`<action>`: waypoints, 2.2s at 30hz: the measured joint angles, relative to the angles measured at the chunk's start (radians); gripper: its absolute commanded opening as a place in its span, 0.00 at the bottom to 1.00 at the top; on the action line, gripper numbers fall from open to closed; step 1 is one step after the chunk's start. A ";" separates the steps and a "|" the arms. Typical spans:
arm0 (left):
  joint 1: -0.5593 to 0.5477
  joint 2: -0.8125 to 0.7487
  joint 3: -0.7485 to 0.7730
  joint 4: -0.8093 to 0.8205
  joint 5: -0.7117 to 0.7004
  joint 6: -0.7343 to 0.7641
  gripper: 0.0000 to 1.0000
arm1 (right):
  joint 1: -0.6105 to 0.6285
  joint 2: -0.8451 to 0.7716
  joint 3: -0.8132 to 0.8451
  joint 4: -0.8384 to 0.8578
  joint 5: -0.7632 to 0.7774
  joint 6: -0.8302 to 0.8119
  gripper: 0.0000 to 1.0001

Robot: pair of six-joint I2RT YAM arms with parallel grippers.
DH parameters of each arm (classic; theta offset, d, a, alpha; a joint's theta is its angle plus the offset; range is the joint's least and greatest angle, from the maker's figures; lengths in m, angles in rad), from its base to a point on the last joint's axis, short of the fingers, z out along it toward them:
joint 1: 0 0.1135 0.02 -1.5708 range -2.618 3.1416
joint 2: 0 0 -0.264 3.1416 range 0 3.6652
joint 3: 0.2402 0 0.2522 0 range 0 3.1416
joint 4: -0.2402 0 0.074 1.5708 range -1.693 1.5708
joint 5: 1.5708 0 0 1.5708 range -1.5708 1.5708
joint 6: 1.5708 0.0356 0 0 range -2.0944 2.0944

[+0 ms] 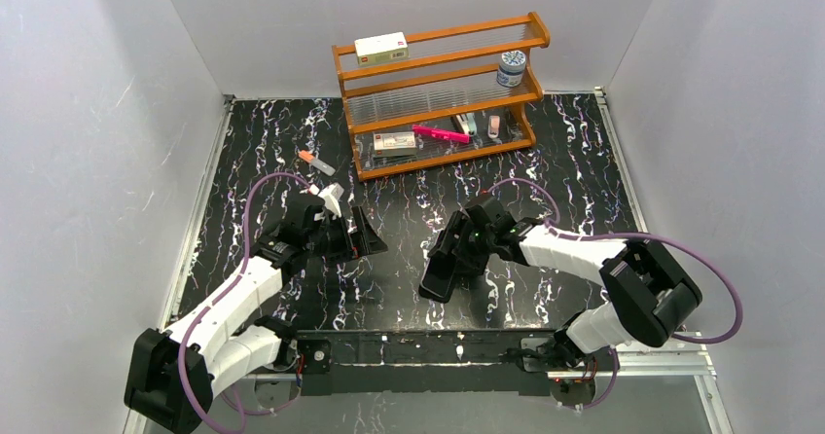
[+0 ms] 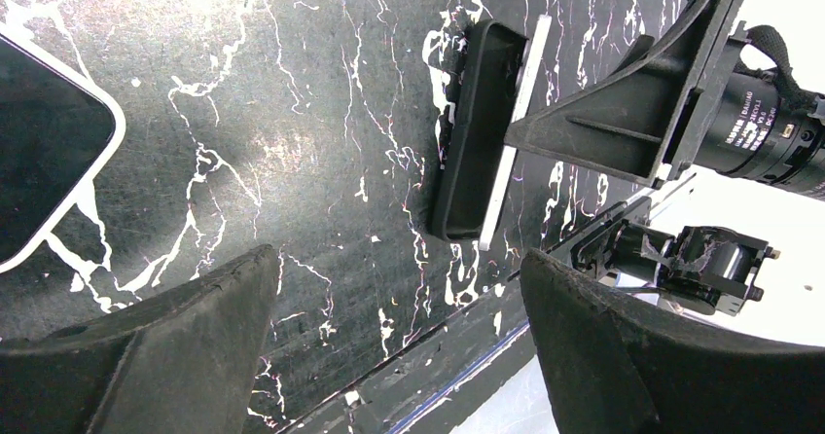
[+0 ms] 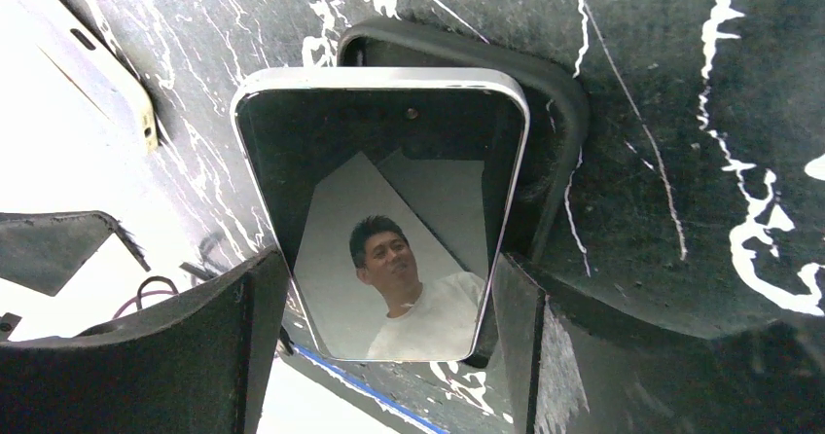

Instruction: Put the phone into the phone case

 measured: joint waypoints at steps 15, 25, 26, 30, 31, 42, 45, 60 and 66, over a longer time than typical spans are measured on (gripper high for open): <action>0.000 0.030 0.051 -0.036 -0.007 0.021 0.90 | 0.000 -0.076 0.015 -0.117 -0.022 -0.018 0.97; -0.053 0.099 0.073 -0.013 -0.030 0.017 0.75 | -0.002 -0.210 0.015 -0.171 0.007 -0.048 0.93; -0.070 0.114 0.074 0.002 -0.036 0.011 0.72 | -0.005 -0.214 0.015 -0.177 0.014 -0.056 0.92; -0.151 0.203 0.087 0.055 -0.058 -0.011 0.66 | -0.034 -0.217 0.006 -0.184 0.022 -0.082 0.85; -0.175 0.230 0.095 0.068 -0.067 -0.014 0.64 | -0.043 -0.220 -0.004 -0.179 0.020 -0.086 0.82; -0.309 0.411 0.115 0.257 -0.117 -0.058 0.53 | -0.086 -0.244 -0.141 -0.091 -0.026 -0.093 0.66; -0.320 0.449 0.120 0.285 -0.129 -0.058 0.52 | -0.091 -0.262 -0.152 -0.068 -0.026 -0.092 0.62; -0.356 0.573 0.116 0.378 -0.129 -0.062 0.34 | -0.093 -0.270 -0.271 0.101 -0.049 -0.058 0.57; -0.381 0.581 0.116 0.396 -0.121 -0.062 0.28 | -0.108 -0.283 -0.330 0.182 -0.066 -0.045 0.56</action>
